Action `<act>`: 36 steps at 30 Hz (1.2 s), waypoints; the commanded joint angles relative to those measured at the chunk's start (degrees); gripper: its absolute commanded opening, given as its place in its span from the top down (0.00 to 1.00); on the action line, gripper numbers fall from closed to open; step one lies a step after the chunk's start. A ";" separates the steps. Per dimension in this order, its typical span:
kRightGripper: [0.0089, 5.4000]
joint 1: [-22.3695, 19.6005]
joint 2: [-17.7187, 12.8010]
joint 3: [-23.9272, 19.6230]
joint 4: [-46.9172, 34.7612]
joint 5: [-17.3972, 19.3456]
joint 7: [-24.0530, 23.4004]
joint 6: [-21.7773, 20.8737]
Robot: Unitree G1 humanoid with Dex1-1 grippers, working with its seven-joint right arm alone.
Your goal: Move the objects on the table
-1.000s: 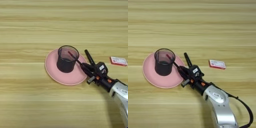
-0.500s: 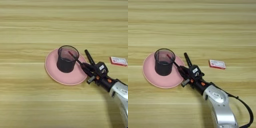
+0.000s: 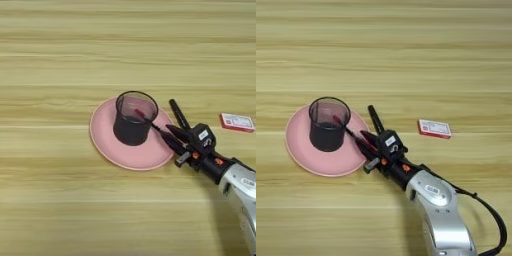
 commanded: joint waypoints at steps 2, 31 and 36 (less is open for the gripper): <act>0.68 -2.46 -1.19 -0.98 -2.20 0.27 -0.99 -0.97; 0.15 -1.45 -0.33 -0.73 -5.56 2.34 0.73 -1.61; 0.05 -1.16 -0.07 0.14 -5.65 2.26 1.63 -2.28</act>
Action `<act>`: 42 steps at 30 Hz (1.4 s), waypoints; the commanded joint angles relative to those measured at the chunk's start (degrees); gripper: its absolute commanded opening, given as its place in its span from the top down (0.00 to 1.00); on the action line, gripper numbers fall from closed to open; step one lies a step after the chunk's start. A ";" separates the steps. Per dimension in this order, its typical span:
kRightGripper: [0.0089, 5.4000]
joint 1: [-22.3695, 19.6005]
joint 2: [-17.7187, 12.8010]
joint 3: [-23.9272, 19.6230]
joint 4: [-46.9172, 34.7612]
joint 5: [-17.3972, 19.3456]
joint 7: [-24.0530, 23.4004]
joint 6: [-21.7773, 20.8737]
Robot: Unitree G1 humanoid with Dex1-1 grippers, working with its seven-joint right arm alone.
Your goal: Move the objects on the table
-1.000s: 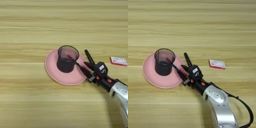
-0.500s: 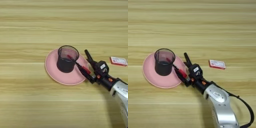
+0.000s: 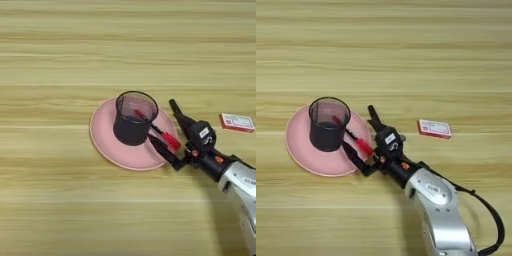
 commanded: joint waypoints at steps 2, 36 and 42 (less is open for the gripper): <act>0.02 -1.82 -0.47 -0.09 -2.39 0.54 -0.36 -2.27; 0.01 -7.75 2.33 3.87 2.75 -0.28 0.74 -3.88; 0.01 -8.64 2.62 4.47 3.87 -0.46 0.65 -4.23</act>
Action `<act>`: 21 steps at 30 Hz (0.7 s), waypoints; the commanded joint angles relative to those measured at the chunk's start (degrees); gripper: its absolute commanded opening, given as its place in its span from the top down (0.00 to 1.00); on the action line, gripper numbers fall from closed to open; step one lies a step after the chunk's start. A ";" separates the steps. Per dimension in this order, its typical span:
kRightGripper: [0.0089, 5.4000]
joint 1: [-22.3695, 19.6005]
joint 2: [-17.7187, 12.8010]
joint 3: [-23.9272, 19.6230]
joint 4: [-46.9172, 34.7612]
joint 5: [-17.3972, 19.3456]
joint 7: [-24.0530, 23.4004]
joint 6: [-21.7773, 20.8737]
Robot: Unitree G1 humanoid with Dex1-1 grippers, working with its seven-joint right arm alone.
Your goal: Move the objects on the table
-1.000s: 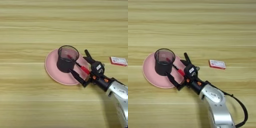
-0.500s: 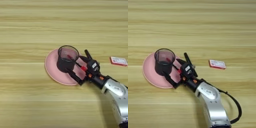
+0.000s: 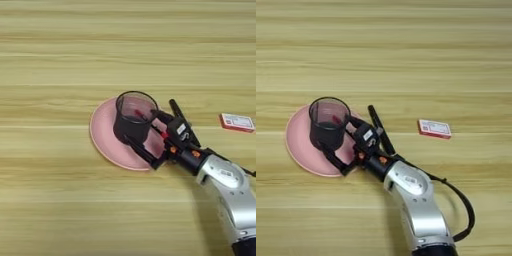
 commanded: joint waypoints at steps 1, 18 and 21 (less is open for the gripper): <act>0.01 -3.92 -0.50 -0.31 -1.33 -0.05 -0.82 -1.76; 0.01 -8.91 1.08 0.93 5.21 -1.17 -1.01 -3.37; 0.01 -9.85 1.55 1.02 6.65 -1.25 -0.92 -3.76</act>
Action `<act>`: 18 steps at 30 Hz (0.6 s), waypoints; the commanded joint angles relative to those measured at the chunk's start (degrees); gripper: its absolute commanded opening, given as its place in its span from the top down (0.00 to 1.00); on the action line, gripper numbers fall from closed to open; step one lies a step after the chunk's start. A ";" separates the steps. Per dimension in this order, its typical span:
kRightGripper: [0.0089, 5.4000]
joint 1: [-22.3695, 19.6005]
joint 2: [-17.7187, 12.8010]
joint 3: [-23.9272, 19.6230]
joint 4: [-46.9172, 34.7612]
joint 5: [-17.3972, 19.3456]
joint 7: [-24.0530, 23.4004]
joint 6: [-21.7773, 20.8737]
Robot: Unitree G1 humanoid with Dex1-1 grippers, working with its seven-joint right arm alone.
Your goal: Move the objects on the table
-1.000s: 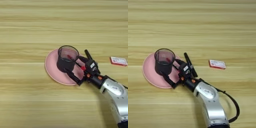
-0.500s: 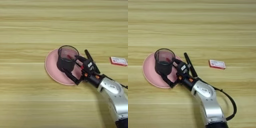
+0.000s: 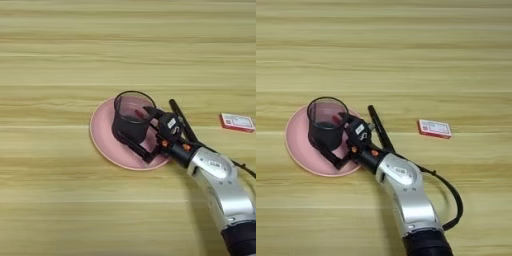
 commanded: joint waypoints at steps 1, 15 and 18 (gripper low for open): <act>0.01 -4.56 -0.06 -0.45 -0.33 0.06 -0.80 -2.22; 0.08 -6.36 1.37 -0.63 0.40 0.96 -0.87 -2.72; 0.10 -6.50 1.56 -0.56 0.54 1.13 -0.71 -2.77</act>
